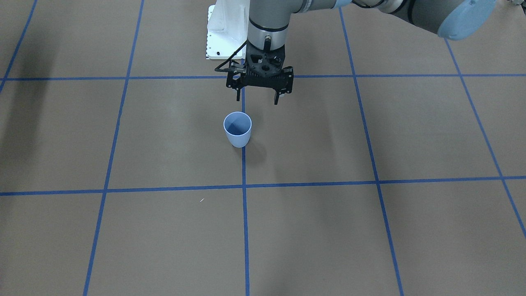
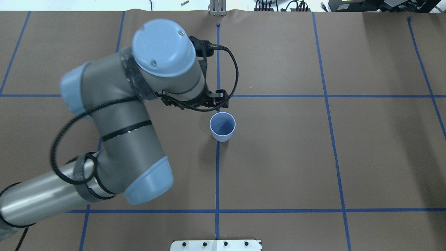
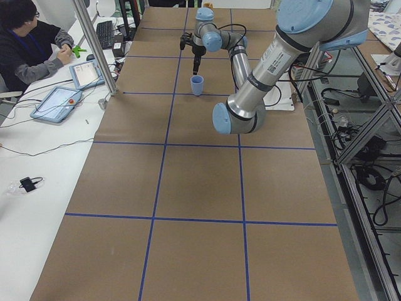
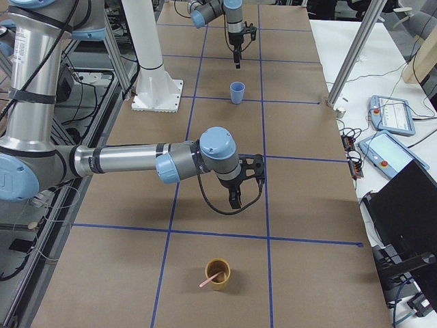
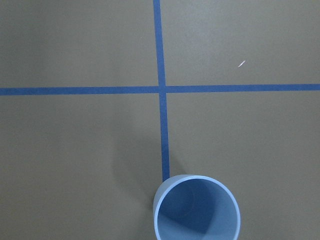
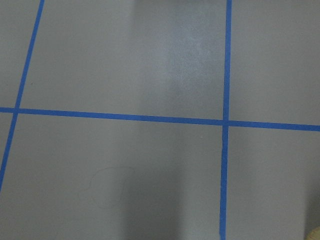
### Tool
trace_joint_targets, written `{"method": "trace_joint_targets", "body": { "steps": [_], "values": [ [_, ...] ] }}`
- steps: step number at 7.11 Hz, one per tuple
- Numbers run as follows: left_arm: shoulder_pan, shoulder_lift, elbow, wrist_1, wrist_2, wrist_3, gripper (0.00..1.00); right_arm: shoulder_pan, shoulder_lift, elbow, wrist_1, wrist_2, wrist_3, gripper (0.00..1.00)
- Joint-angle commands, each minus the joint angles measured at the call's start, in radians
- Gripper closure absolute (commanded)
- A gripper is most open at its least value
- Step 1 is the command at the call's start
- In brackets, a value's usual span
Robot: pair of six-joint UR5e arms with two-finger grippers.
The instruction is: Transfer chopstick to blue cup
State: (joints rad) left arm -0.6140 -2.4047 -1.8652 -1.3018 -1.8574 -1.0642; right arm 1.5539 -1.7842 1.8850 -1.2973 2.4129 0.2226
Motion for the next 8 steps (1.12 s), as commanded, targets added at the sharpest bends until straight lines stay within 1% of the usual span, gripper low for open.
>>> {"method": "trace_joint_targets", "body": {
  "steps": [1, 2, 3, 4, 5, 6, 7, 8],
  "values": [
    [-0.233, 0.161, -0.116, 0.101, -0.108, 0.352, 0.02, 0.002, -0.014, -0.001, 0.001, -0.014, -0.011, 0.00],
    [-0.377, 0.235, -0.109, 0.104, -0.181, 0.592, 0.02, 0.003, -0.030, -0.001, 0.001, -0.014, -0.015, 0.00],
    [-0.512, 0.307, -0.091, 0.104, -0.237, 0.792, 0.02, 0.005, -0.043, -0.001, 0.001, -0.014, -0.028, 0.00],
    [-0.641, 0.341, -0.034, 0.107, -0.323, 0.964, 0.02, 0.011, -0.053, -0.003, 0.001, -0.014, -0.057, 0.00],
    [-0.774, 0.411, 0.022, 0.104, -0.432, 1.066, 0.02, 0.023, -0.064, -0.003, 0.001, -0.014, -0.061, 0.00],
    [-0.881, 0.474, 0.114, 0.090, -0.466, 1.163, 0.02, 0.040, -0.081, -0.006, -0.002, -0.014, -0.101, 0.00],
    [-0.938, 0.498, 0.221, 0.093, -0.459, 1.255, 0.02, 0.070, -0.096, -0.015, -0.005, -0.014, -0.150, 0.00],
    [-0.998, 0.516, 0.315, 0.082, -0.466, 1.276, 0.02, 0.092, -0.121, -0.015, -0.005, -0.014, -0.181, 0.00]
  ]
}}
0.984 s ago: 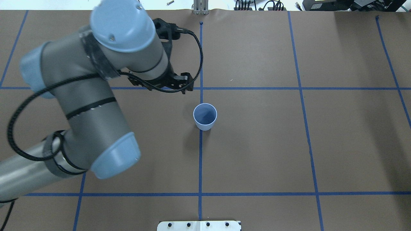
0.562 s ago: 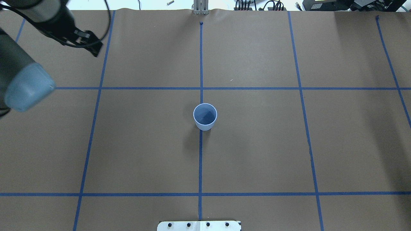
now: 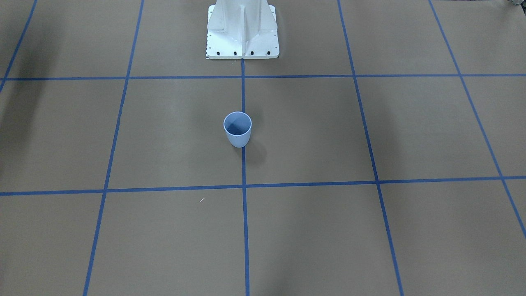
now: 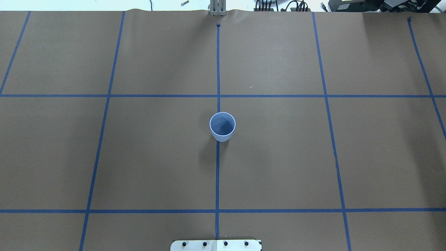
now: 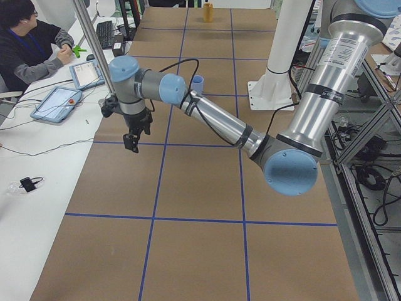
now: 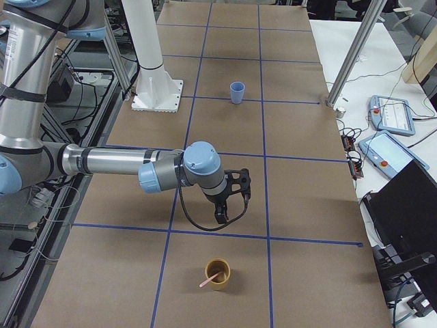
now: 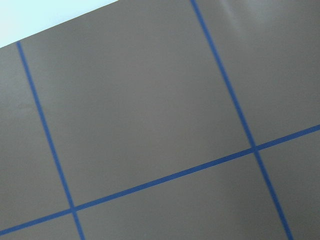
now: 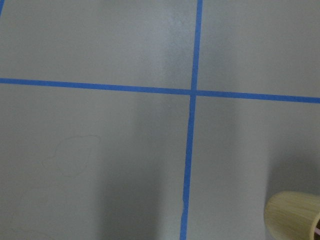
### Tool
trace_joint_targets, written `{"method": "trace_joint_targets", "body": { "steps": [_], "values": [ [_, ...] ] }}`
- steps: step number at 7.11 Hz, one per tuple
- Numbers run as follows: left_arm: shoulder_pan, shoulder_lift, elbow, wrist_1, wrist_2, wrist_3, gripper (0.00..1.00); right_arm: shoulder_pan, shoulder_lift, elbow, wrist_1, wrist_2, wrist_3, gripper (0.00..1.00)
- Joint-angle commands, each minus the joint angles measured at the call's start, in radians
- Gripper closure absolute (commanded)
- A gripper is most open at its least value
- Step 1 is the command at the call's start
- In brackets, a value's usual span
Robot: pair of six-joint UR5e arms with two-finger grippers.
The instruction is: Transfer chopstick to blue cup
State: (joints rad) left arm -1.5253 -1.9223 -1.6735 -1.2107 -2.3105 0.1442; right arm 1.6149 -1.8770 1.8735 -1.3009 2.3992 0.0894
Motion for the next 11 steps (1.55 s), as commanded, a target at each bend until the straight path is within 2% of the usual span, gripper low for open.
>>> {"method": "trace_joint_targets", "body": {
  "steps": [1, 2, 4, 5, 6, 8, 10, 11],
  "values": [
    [-0.135, 0.122, 0.135, -0.111, -0.015, 0.124, 0.02, 0.049, -0.051, -0.004, -0.001, 0.000, -0.083, 0.00],
    [-0.150, 0.229, 0.132, -0.248, -0.013, 0.120, 0.02, 0.069, -0.074, -0.004, -0.003, 0.000, -0.120, 0.00],
    [-0.150, 0.337, 0.077, -0.300, -0.015, 0.121, 0.02, 0.115, -0.091, -0.034, -0.005, -0.015, -0.291, 0.00],
    [-0.150, 0.348, 0.063, -0.300, -0.015, 0.121, 0.02, 0.115, -0.085, -0.034, -0.008, -0.088, -0.397, 0.00],
    [-0.150, 0.354, 0.057, -0.300, -0.015, 0.123, 0.02, 0.115, -0.045, -0.063, -0.023, -0.124, -0.541, 0.00],
    [-0.150, 0.358, 0.057, -0.300, -0.015, 0.124, 0.02, 0.141, 0.091, -0.121, -0.188, -0.143, -0.805, 0.00],
    [-0.150, 0.414, 0.022, -0.332, -0.017, 0.126, 0.02, 0.143, 0.125, -0.172, -0.195, -0.253, -0.945, 0.00],
    [-0.150, 0.457, -0.004, -0.361, -0.017, 0.126, 0.02, 0.143, 0.109, -0.171, -0.196, -0.270, -1.006, 0.00]
  ]
}}
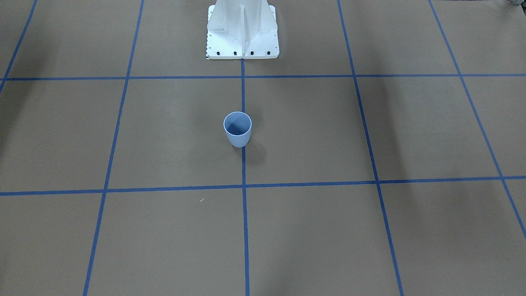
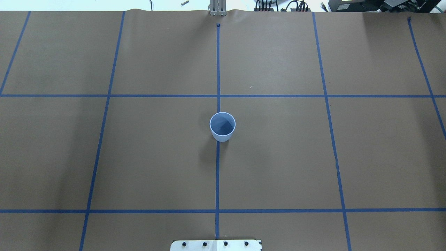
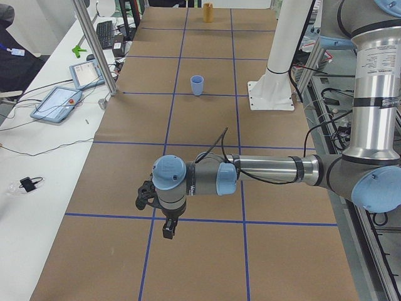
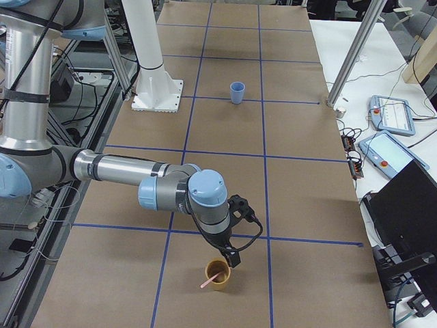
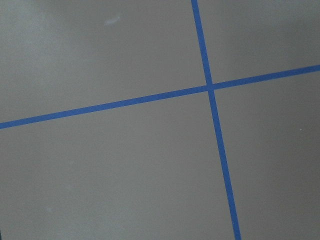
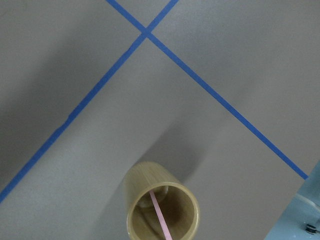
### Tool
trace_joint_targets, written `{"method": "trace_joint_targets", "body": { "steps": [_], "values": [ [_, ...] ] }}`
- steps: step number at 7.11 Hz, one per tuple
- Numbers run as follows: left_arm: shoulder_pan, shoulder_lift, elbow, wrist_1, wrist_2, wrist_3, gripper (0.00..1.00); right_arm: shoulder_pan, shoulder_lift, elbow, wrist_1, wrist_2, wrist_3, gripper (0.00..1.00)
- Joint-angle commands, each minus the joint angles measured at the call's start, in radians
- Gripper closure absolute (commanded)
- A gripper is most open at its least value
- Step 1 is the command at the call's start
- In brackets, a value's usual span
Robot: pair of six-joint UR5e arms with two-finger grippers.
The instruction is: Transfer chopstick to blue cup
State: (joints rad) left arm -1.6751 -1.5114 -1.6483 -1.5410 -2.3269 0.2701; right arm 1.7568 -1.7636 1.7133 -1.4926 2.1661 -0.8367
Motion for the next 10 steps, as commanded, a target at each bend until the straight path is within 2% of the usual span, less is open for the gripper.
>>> {"method": "trace_joint_targets", "body": {
  "steps": [1, 5, 7, 8, 10],
  "values": [
    [0.000, 0.071, -0.031, -0.065, 0.000, -0.002, 0.02, 0.001, -0.037, -0.009, 0.006, -0.079, -0.099, 0.03],
    [0.000, 0.105, -0.030, -0.108, 0.000, 0.000, 0.02, 0.000, -0.051, -0.052, 0.008, -0.133, -0.188, 0.32],
    [0.000, 0.105, -0.030, -0.110, 0.000, 0.000, 0.02, -0.014, -0.045, -0.055, 0.008, -0.173, -0.206, 0.40],
    [0.000, 0.105, -0.031, -0.110, 0.000, 0.000, 0.02, -0.014, -0.045, -0.064, 0.008, -0.181, -0.257, 0.49],
    [0.000, 0.106, -0.030, -0.134, 0.001, -0.002, 0.02, -0.042, -0.037, -0.130, 0.061, -0.193, -0.265, 0.51]
  ]
}}
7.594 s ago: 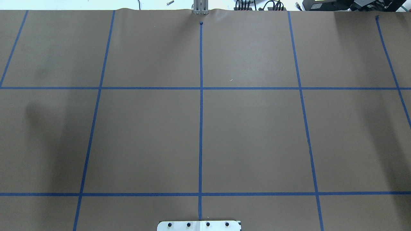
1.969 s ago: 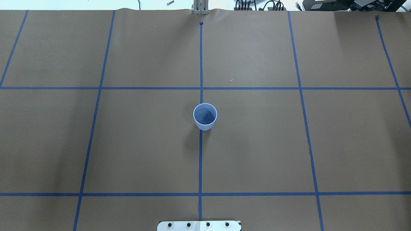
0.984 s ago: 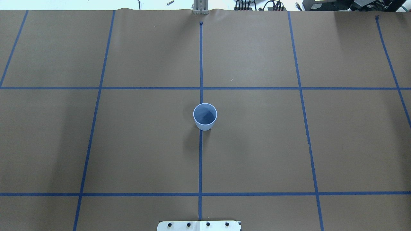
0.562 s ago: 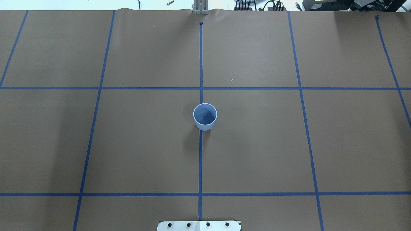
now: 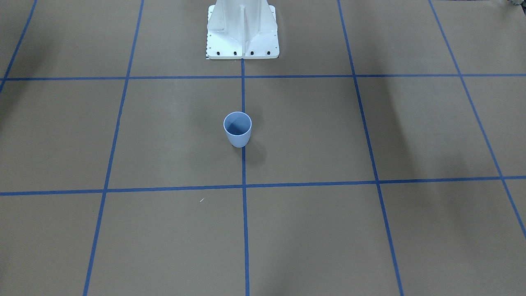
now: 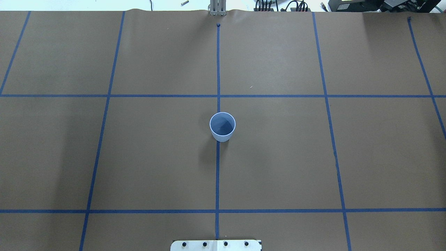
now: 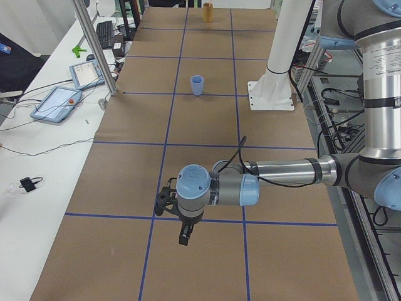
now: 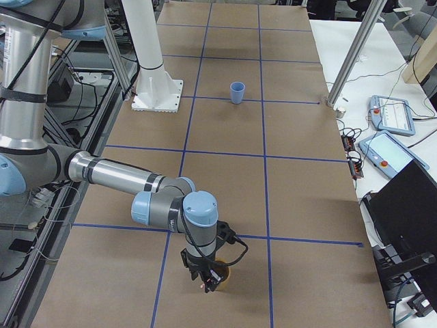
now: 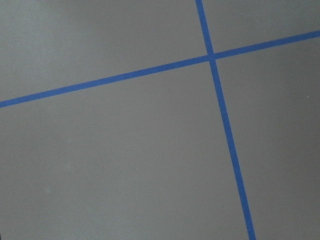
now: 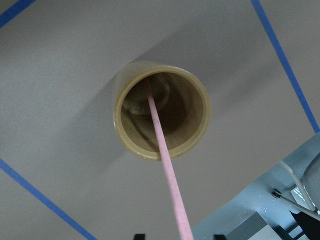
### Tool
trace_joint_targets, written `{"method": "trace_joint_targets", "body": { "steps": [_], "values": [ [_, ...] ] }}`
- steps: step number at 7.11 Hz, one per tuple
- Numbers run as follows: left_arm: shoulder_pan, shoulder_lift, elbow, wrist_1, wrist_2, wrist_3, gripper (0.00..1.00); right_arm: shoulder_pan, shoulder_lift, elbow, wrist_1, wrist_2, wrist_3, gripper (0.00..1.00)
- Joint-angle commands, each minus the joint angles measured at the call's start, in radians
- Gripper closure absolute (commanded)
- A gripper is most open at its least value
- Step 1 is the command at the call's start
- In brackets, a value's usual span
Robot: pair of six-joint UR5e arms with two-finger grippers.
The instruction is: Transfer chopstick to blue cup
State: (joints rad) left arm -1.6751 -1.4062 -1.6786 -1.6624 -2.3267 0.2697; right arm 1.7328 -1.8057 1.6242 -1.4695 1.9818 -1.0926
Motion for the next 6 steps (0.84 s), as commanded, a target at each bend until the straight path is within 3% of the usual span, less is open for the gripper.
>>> {"method": "trace_joint_targets", "body": {
  "steps": [1, 3, 5, 6],
  "values": [
    [0.000, 0.001, 0.000, -0.014, 0.001, -0.001, 0.02, -0.022, 0.009, -0.065, 0.057, -0.009, -0.006, 0.51],
    [0.000, 0.003, 0.002, -0.014, 0.001, 0.000, 0.02, -0.022, 0.009, -0.064, 0.066, -0.008, -0.009, 0.77],
    [0.000, 0.028, 0.003, -0.048, 0.001, -0.001, 0.02, -0.024, 0.023, -0.055, 0.074, -0.002, 0.003, 0.81],
    [0.000, 0.038, 0.008, -0.071, 0.001, -0.001, 0.02, -0.024, 0.023, -0.053, 0.075, 0.003, 0.003, 0.96]
  ]
}}
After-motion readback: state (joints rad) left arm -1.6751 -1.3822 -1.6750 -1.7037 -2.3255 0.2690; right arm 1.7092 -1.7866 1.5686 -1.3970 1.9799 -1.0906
